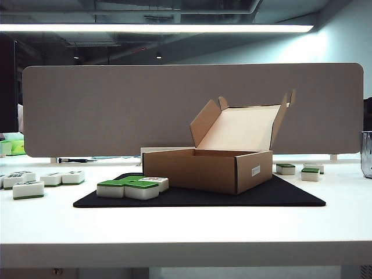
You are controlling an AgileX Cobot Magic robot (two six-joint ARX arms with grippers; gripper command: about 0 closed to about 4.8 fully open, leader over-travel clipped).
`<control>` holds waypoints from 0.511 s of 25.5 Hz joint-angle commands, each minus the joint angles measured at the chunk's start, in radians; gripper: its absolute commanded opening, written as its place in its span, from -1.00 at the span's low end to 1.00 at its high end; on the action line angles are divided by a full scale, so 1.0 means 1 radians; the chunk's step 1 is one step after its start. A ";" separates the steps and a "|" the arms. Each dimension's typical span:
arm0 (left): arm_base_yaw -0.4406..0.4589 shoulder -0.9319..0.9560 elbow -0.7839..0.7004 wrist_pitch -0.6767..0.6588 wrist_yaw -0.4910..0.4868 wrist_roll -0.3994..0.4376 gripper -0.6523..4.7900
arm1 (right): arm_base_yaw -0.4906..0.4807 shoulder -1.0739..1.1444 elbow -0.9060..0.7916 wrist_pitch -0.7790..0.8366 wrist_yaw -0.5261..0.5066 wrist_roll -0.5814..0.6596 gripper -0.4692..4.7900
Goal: Pick up four mahjong tiles and put them into the paper box.
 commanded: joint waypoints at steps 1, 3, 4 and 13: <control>0.001 0.095 0.083 0.009 0.016 0.005 -0.78 | -0.001 -0.011 0.003 0.009 -0.005 -0.003 -0.83; 0.001 0.165 0.136 0.008 0.044 0.009 -0.78 | -0.001 -0.011 0.003 0.009 -0.005 -0.003 -0.83; 0.001 0.198 0.159 0.008 0.057 0.010 -0.78 | -0.001 -0.011 0.003 0.009 -0.005 -0.003 -0.83; -0.012 0.692 0.470 -0.003 0.161 0.072 -0.78 | -0.001 -0.011 0.003 0.009 -0.005 -0.003 -0.83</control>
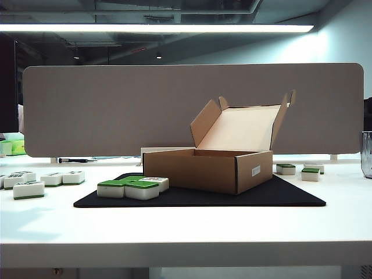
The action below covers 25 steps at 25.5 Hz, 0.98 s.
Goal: Pick up four mahjong tiles and put them into the paper box.
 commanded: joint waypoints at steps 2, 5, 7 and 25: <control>-0.036 0.211 0.139 -0.014 0.037 0.022 -0.78 | -0.001 -0.011 0.003 0.009 -0.004 -0.003 -0.83; -0.114 0.417 0.282 -0.049 0.036 0.072 -0.78 | -0.001 -0.011 0.003 0.009 -0.002 -0.003 -0.83; -0.163 0.510 0.352 -0.077 0.027 0.135 -0.78 | -0.002 -0.011 0.003 0.009 -0.002 -0.003 -0.83; -0.328 1.023 0.740 -0.359 -0.147 0.273 -0.30 | -0.003 -0.011 0.002 0.008 -0.001 -0.003 -0.83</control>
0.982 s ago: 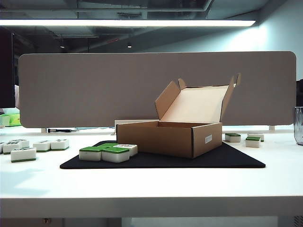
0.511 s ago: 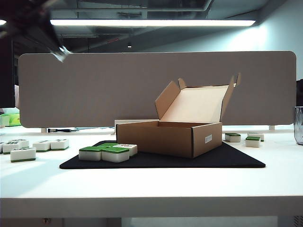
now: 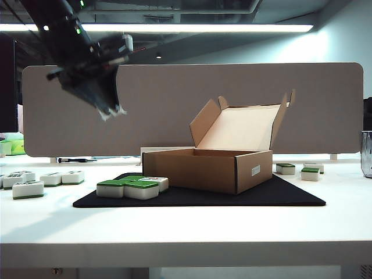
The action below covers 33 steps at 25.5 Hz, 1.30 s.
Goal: Pick up four mahjong tiles and put them into the paper box.
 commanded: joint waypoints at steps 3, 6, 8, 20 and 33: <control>-0.010 0.080 0.004 -0.112 -0.004 0.005 -0.30 | 0.000 -0.011 0.003 0.008 -0.001 -0.003 -0.83; -0.029 0.114 0.004 -0.150 -0.003 0.005 -0.30 | 0.000 -0.011 0.003 0.008 -0.001 -0.003 -0.83; -0.048 0.128 0.004 -0.165 -0.012 0.005 -0.27 | 0.000 -0.011 0.003 0.008 0.000 -0.003 -0.83; -0.119 0.214 0.003 -0.152 -0.157 -0.056 0.43 | 0.000 -0.011 0.003 0.008 0.005 -0.003 -0.83; -0.123 0.263 0.003 -0.079 -0.160 -0.113 0.16 | 0.000 -0.011 0.003 0.008 0.005 -0.003 -0.83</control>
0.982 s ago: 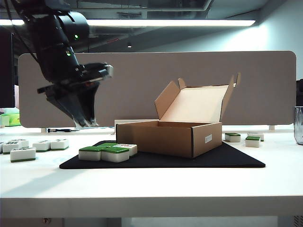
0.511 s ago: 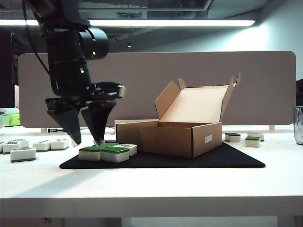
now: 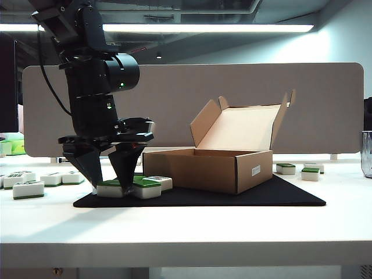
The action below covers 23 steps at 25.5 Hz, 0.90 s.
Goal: Pick up four mahjong tiles and put them into the paper box.
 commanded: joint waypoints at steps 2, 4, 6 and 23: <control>-0.002 -0.002 0.003 0.016 -0.003 -0.010 -0.03 | 0.000 -0.011 0.005 0.009 0.002 -0.003 -0.83; -0.002 -0.002 0.003 0.008 -0.003 -0.010 -0.11 | 0.000 -0.011 0.005 0.009 0.002 -0.003 -0.83; -0.002 -0.002 0.003 -0.002 -0.003 -0.010 -0.12 | 0.000 -0.011 0.005 0.009 0.002 -0.003 -0.83; -0.103 0.007 0.267 0.090 0.068 0.010 -0.12 | 0.000 -0.011 0.005 0.009 0.002 -0.003 -0.83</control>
